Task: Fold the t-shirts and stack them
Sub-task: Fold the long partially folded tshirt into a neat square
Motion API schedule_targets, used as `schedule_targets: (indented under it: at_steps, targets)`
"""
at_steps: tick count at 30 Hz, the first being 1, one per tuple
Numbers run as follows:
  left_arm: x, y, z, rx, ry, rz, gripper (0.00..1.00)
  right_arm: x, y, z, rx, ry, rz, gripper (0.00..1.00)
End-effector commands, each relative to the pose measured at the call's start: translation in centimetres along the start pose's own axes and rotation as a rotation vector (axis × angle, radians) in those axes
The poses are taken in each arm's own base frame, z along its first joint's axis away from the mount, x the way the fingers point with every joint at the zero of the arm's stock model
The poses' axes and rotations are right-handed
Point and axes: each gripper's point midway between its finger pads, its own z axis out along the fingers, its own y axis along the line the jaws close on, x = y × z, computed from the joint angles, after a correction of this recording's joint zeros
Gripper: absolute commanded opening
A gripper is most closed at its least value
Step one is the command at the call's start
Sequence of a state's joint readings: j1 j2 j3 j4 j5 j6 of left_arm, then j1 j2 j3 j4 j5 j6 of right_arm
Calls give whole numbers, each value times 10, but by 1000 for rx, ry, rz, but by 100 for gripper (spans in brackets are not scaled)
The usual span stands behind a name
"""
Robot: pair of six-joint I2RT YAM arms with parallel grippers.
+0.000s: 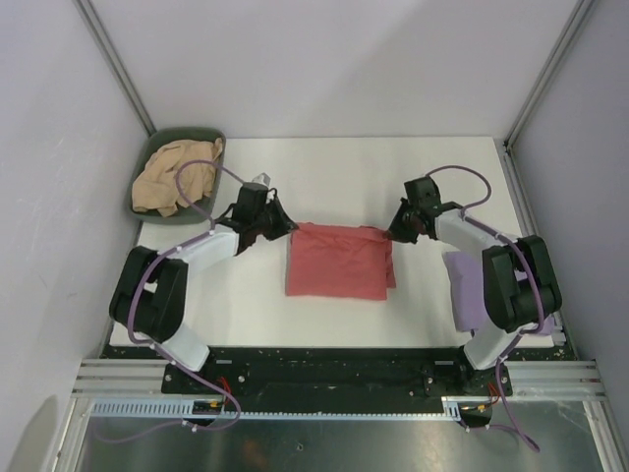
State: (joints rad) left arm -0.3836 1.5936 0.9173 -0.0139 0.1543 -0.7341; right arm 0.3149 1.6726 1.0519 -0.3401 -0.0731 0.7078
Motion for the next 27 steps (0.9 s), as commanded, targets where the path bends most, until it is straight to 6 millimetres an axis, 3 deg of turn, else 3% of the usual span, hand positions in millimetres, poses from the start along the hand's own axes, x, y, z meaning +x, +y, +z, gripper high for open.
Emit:
schedule_targets:
  at_steps: [1,3,5,6,8,10,12,14,18,21,25,27]
  targets:
    - [-36,15,12,-80,-73,-4,0,-45,11,3,-36,-92,14,1]
    - [-47,19,27,-89,-70,-1,0,-59,13,14,-60,-96,26,8]
    - [-59,17,41,-73,-59,6,2,-72,17,22,-82,-103,34,26]
    - [-64,16,47,-63,-55,15,10,-76,17,27,-82,-96,37,34]
    - [-74,13,55,-58,-60,37,36,-85,19,28,-86,-94,31,46]
    - [-85,13,53,-60,-80,41,59,-91,22,20,-86,-109,11,52]
    - [-95,11,44,-55,-105,47,69,-93,23,10,-69,-130,-22,54]
    - [-99,6,33,-50,-118,53,71,-89,26,0,-58,-131,-47,52]
    - [-81,-2,12,-40,-104,55,65,-62,46,-12,-51,-108,-139,45]
    - [-56,-12,5,-24,-71,76,52,-43,61,-10,-55,-97,-189,40]
    - [-33,-13,20,-7,7,69,22,-38,77,9,-119,-73,-181,31]
    - [-27,-10,29,-14,34,59,13,-39,77,21,-125,-65,-179,29]
